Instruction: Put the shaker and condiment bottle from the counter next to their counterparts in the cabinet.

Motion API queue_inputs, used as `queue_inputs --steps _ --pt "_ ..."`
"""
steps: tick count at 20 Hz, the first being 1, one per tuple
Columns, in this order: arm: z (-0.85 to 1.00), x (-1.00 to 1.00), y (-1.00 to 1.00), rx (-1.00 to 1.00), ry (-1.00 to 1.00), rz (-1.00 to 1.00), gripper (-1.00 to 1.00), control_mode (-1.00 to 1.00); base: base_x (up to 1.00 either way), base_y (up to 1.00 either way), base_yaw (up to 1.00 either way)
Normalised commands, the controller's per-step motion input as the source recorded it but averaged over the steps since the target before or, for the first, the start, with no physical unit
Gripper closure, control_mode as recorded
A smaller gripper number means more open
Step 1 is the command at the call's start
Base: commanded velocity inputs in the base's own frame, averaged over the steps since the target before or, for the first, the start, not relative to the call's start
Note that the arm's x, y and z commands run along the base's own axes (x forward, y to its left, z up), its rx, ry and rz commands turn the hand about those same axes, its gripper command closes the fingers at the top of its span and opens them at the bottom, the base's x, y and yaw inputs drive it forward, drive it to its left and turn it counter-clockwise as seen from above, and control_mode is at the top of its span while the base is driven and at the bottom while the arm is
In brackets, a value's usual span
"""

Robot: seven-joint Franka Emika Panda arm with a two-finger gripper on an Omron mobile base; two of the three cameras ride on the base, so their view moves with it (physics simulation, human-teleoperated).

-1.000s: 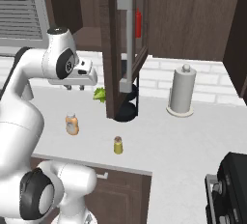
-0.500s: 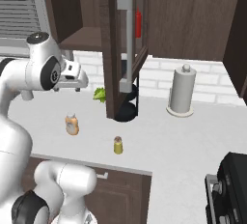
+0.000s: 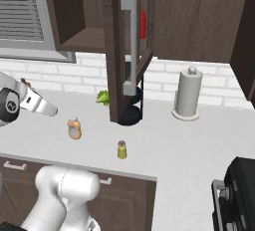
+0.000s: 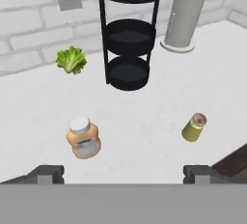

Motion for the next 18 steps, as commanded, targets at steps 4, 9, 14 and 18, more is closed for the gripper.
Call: queue_inputs --steps 4,9,14,18 --pt "-0.12 0.14 0.96 0.02 -0.12 -0.59 -1.00 -1.00 0.00 0.00 0.00" --pt "0.00 0.60 1.00 0.09 -0.12 -0.30 -1.00 -1.00 0.00 0.00 0.00" --pt "-0.06 0.97 0.56 0.04 0.00 -0.06 -1.00 -1.00 0.00 0.00 0.00" --pt "-0.08 0.79 -0.04 -0.04 0.04 0.04 -1.00 -1.00 0.00 0.00 0.00"
